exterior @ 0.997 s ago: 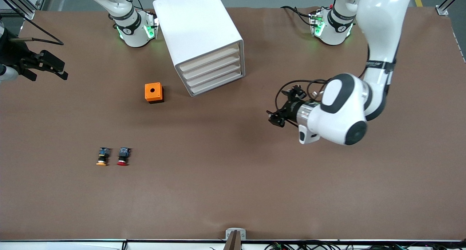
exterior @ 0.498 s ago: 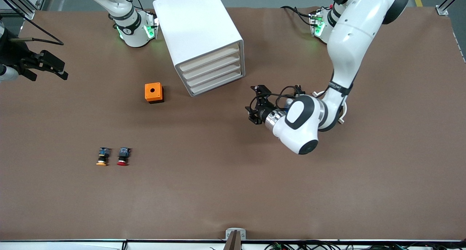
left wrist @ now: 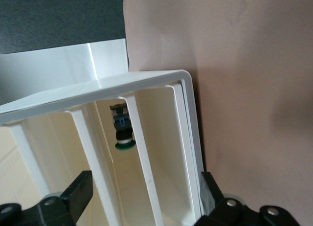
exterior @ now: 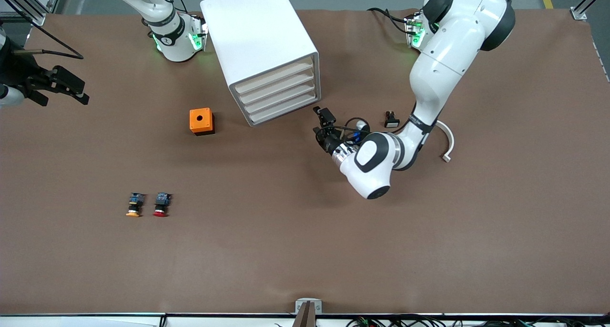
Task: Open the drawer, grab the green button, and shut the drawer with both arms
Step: 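Grasp the drawer front of the white cabinet with the left gripper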
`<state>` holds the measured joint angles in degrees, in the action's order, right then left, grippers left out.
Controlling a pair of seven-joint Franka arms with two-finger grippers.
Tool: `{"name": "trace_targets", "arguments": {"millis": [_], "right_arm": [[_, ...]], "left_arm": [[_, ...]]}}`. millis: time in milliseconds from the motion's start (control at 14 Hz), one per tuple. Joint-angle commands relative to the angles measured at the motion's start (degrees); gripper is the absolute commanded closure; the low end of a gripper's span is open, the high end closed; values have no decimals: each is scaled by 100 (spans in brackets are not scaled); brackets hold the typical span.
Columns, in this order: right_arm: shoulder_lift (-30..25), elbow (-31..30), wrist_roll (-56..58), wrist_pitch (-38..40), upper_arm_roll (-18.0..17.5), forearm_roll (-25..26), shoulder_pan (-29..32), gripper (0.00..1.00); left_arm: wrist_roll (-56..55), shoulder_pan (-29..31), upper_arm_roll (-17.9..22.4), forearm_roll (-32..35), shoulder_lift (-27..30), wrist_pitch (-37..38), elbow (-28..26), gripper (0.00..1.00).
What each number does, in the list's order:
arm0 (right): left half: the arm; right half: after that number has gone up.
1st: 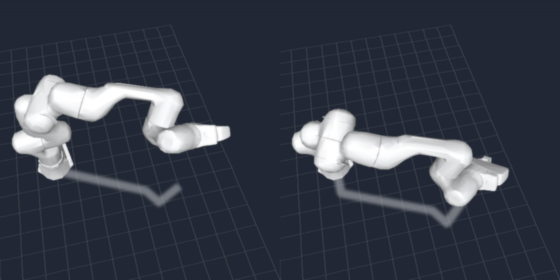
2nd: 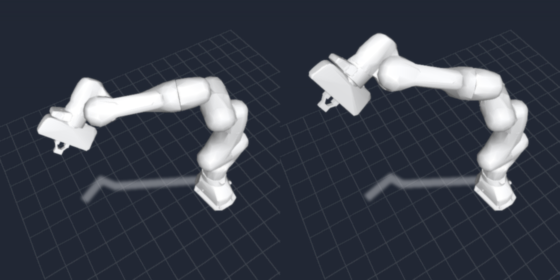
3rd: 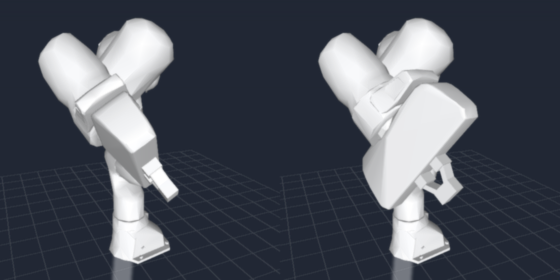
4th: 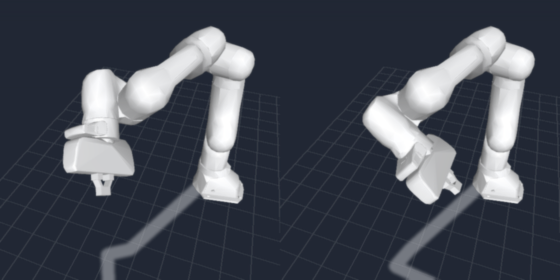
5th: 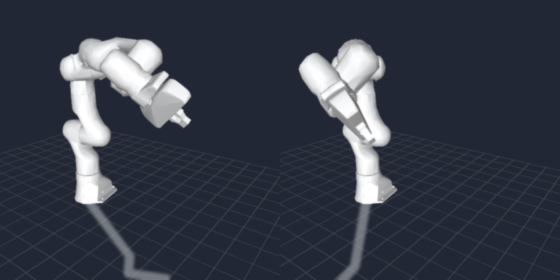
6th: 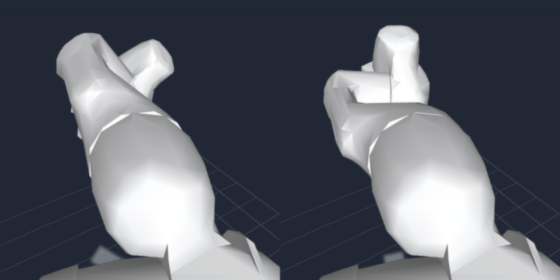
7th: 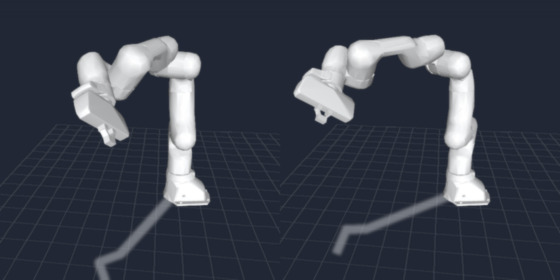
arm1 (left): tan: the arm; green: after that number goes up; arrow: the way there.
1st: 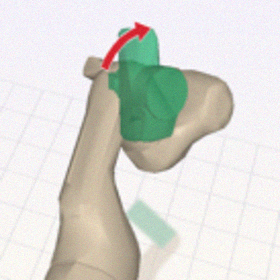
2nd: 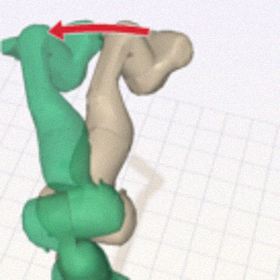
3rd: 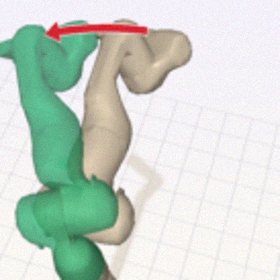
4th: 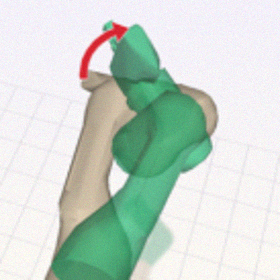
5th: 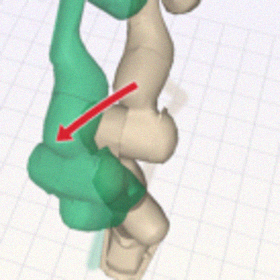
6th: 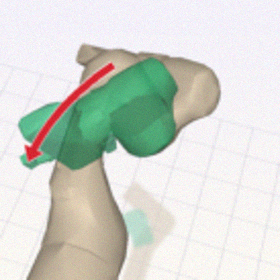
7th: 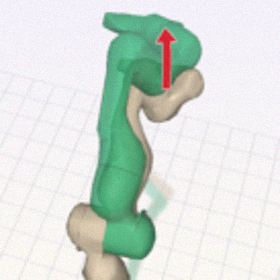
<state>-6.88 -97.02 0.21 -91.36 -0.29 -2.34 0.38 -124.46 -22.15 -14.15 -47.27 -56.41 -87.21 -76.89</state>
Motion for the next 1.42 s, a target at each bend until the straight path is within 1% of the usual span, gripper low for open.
{"name": "trace_targets", "arguments": {"millis": [0, 71, 142, 356, 498, 641, 783, 854, 997, 1210, 1281, 1353], "right_arm": [[-103, 25, -4, -5, 11, -74, -2, 0], [-86, 78, 5, 13, 11, -65, -2, 0], [-68, 113, 5, 39, 11, -65, 6, 0], [116, 122, -47, 39, 11, 6, -2, 0], [475, 149, 5, 30, 11, -3, -2, 0], [600, 158, 5, -48, 11, -3, -2, 0], [924, 332, 14, -93, 11, 14, -11, 0], [1004, 351, 5, -127, 20, 23, 15, 0], [1363, 360, 5, -172, 37, 23, 85, 0], [1417, 360, -3, -198, 46, 41, 129, 0], [1409, 360, -21, -198, 46, 32, 121, 0], [1409, 360, -82, -198, 38, 14, 95, 0]], "left_arm": [[-166, -157, 0, -116, -54, 169, -1, 34], [-158, -245, -26, -116, -54, 195, -36, 44], [-158, -280, -26, -116, -54, 221, -106, 48], [-149, -403, -26, -116, -63, 222, -352, 53], [-149, -500, -35, -133, -63, 292, -466, 54], [-149, -632, -44, -160, -63, 362, -546, 55], [-140, -729, -44, -160, -63, 415, -555, 57], [-140, -746, -44, -160, -63, 424, -555, 60], [-140, -817, -44, -160, -116, 424, -546, 68], [-140, -843, -43, -169, -125, 415, -528, 82], [-149, -826, -35, -177, -125, 415, -528, 86], [-149, -808, -35, -247, -116, 415, -528, 87]]}}
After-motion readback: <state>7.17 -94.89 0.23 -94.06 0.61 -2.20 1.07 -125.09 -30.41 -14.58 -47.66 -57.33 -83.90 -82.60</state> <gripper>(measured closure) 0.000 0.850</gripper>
